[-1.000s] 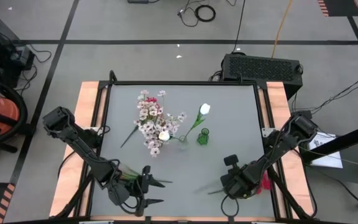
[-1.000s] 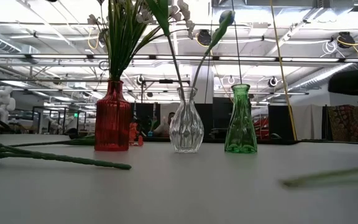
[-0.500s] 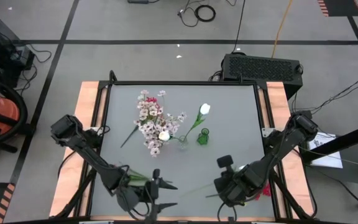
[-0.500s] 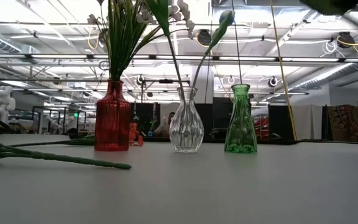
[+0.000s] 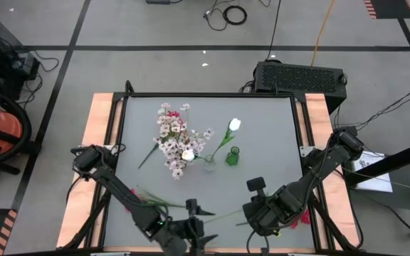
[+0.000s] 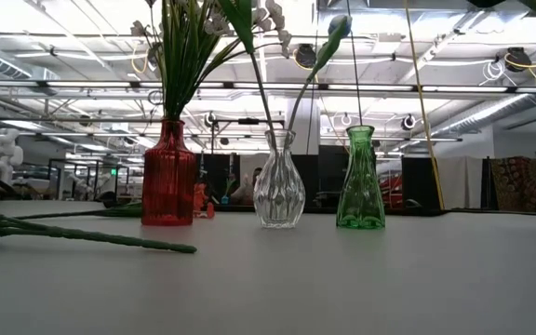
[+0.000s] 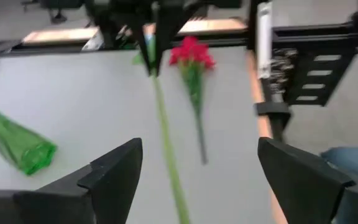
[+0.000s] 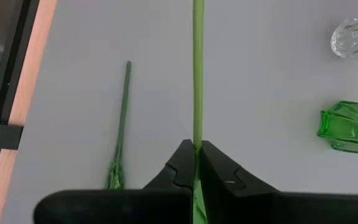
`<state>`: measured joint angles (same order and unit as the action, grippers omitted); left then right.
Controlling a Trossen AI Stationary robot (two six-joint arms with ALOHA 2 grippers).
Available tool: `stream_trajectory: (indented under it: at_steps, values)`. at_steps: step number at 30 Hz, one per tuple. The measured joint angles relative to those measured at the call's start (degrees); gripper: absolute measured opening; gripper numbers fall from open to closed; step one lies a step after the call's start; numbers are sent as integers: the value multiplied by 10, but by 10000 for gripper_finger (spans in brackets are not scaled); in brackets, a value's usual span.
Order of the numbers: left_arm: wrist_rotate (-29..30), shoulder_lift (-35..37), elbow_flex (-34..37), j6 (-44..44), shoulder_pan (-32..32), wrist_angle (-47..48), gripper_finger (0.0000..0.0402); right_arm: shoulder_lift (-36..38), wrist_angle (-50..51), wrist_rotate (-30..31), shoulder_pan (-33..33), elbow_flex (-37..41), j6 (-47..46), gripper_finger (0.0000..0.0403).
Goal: Sort flowers into vase by color
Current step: Put the white tulip into the transparent flower vase
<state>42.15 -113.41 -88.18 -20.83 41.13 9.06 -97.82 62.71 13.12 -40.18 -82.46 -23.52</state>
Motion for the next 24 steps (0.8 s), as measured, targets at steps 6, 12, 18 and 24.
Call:
stream_trajectory:
  at_steps: [6, 12, 18, 24]
  values:
    - [-34, -5, -5, -70, -35, 82, 295, 0, -2, 0, 1, 0, -5, 2]
    - [-44, -5, -5, -74, -41, 96, 232, 0, -1, 3, 1, 0, -9, 3]
    - [-44, -5, -5, -74, -40, 104, 142, 0, -2, 3, 1, 0, -9, 3]
    - [-44, -5, -5, -73, -40, 106, 53, 0, -2, 3, 1, 0, -10, 4]
